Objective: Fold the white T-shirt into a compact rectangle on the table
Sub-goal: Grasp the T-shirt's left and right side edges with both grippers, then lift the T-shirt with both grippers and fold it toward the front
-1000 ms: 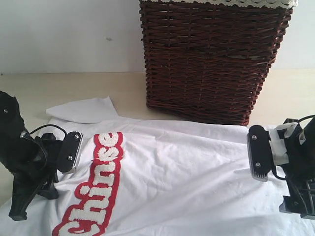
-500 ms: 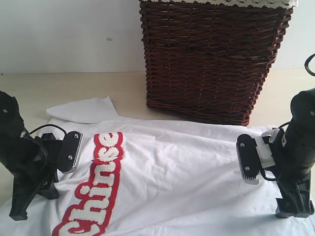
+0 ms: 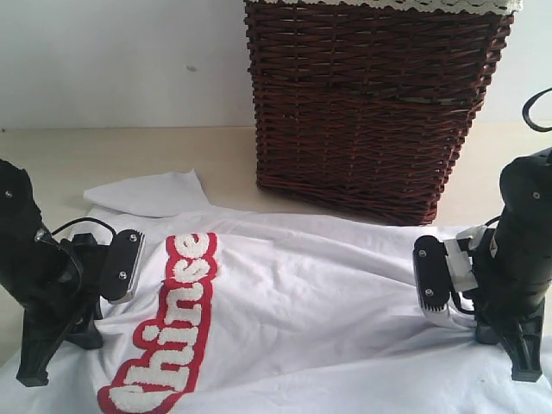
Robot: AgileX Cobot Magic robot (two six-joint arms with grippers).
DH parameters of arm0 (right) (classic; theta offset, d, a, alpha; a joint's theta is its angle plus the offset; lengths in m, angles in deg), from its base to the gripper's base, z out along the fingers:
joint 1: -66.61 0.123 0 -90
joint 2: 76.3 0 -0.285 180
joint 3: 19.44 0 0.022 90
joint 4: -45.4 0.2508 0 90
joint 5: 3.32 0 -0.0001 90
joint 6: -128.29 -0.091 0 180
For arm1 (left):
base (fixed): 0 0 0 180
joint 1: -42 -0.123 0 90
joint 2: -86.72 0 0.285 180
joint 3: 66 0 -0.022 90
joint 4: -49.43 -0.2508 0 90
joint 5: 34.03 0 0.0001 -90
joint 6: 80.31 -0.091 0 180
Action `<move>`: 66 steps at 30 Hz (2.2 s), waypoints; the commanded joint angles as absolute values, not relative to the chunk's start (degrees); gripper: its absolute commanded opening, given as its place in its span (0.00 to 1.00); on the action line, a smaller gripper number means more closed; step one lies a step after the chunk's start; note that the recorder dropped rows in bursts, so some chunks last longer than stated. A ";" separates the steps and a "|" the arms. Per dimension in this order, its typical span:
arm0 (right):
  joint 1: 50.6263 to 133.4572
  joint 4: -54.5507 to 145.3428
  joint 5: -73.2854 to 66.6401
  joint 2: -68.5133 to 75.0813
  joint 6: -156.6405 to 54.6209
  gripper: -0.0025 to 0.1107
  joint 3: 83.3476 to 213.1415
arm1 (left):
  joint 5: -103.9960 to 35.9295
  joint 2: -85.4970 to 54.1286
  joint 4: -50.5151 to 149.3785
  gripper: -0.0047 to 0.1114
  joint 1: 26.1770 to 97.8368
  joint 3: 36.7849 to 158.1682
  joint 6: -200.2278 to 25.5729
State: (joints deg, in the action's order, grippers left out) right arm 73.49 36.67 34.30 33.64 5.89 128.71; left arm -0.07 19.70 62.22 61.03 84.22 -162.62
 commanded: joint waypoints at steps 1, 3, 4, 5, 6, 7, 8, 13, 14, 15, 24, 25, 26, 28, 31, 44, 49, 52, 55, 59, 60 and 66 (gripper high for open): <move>73.30 35.30 34.42 28.86 5.56 0.02 128.46 | -0.49 20.39 62.72 0.04 61.43 83.39 -162.31; 73.30 35.08 35.17 26.59 5.56 0.02 128.46 | -0.19 18.88 62.72 0.04 61.43 83.39 -162.22; 73.30 35.08 35.79 25.70 5.56 0.02 128.46 | -0.01 17.92 62.72 0.04 61.43 83.39 -162.22; 73.30 35.08 36.50 24.64 5.56 0.02 128.46 | 0.59 17.10 62.72 0.04 61.43 83.39 -162.22; 73.30 35.21 37.46 23.65 5.42 0.02 128.46 | 1.27 15.85 62.47 0.04 61.43 83.39 -162.22; 73.30 35.08 38.50 22.66 5.02 0.02 128.46 | 2.18 15.05 62.07 0.04 61.43 83.39 -162.22; 73.30 34.92 39.30 21.91 5.01 0.02 128.46 | 2.89 14.19 61.54 0.04 61.43 83.39 -162.22; 73.30 34.92 40.93 17.21 4.33 0.02 128.46 | 4.69 7.75 56.75 0.04 61.43 83.39 -158.52; 73.30 34.92 40.93 16.47 3.87 0.02 128.46 | 4.69 6.62 56.03 0.04 61.43 83.39 -157.73; 73.30 34.92 40.93 15.35 3.27 0.02 128.46 | 4.81 5.00 55.37 0.04 61.43 83.39 -157.10; 73.30 33.23 40.93 7.41 0.51 0.02 128.46 | 6.31 -5.51 52.06 0.04 61.32 83.39 -151.45; 73.30 32.99 40.25 5.45 0.37 0.02 128.46 | 6.13 -7.89 50.46 0.04 61.32 83.39 -149.20; 73.30 32.99 39.44 4.20 -1.02 0.02 128.46 | 5.82 -9.31 49.43 0.04 61.32 83.39 -148.21; 73.30 32.87 36.47 0.14 -5.27 0.02 128.46 | 3.64 -13.90 45.72 0.04 61.32 83.39 -142.39; 73.30 33.22 35.60 -4.87 -7.67 0.02 128.46 | 2.71 -22.03 43.11 0.04 61.32 83.39 -137.98; 84.49 28.01 53.91 -26.75 -19.48 0.02 128.46 | 14.12 -48.16 39.65 0.04 71.82 86.19 -138.25; 90.29 26.58 64.84 -36.36 -29.84 0.02 128.60 | 31.39 -56.03 39.98 0.04 78.78 98.00 -135.55; 91.30 26.20 66.64 -38.38 -31.65 0.02 130.29 | 35.93 -55.71 39.96 0.04 81.82 103.51 -135.33; 91.30 26.20 62.88 -34.67 -31.90 0.02 130.27 | 35.93 -48.31 36.14 0.04 83.69 99.58 -133.78; 91.30 25.74 55.66 -20.86 -32.81 0.02 126.81 | 28.23 -30.75 31.81 0.04 81.89 88.98 -129.31; 91.30 25.11 53.27 -18.01 -33.36 0.02 126.24 | 25.35 -27.18 31.91 0.04 80.52 87.40 -129.31; 91.30 13.58 42.19 1.53 -44.01 0.02 125.30 | 9.46 -8.31 31.55 0.04 70.58 84.23 -129.14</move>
